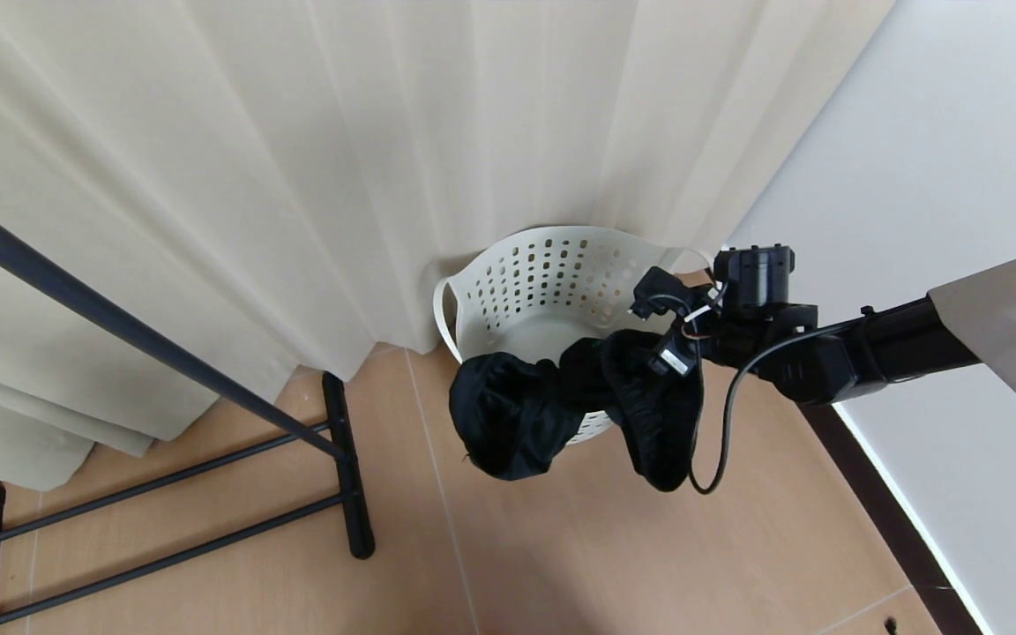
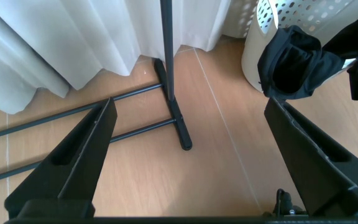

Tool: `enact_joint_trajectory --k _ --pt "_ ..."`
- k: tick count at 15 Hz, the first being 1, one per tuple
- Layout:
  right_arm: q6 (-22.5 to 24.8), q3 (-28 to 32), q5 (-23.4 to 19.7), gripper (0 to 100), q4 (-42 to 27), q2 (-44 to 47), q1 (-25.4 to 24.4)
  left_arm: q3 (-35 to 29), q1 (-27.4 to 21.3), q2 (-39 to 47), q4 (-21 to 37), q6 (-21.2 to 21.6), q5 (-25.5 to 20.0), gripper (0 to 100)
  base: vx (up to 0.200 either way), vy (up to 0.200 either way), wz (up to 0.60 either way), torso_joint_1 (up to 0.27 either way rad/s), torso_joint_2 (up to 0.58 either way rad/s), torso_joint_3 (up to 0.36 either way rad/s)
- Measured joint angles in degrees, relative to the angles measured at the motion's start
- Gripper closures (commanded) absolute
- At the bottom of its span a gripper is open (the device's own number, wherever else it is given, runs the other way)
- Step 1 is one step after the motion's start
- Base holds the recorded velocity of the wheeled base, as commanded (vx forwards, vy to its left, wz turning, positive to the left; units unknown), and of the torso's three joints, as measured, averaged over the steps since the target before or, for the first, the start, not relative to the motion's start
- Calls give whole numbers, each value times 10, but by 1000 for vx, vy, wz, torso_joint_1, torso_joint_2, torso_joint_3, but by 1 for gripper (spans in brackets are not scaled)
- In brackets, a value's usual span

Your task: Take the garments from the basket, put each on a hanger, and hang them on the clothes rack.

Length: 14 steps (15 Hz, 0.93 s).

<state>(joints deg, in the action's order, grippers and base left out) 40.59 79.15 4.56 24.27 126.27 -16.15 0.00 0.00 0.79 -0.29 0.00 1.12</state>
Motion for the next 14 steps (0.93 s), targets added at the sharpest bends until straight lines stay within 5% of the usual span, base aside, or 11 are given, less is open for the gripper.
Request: enact_joint_trajectory --k 7,8,14 --pt "-2 46 -2 0 -2 39 1 0 0 0 0 0 0 0 0 0 0 0 0 0" --pt "-5 50 -3 100 -1 44 1 0 0 0 0 0 0 0 0 0 0 0 0 0" --pt "-12 51 -2 100 -2 49 1 0 0 0 0 0 0 0 0 0 0 0 0 0"
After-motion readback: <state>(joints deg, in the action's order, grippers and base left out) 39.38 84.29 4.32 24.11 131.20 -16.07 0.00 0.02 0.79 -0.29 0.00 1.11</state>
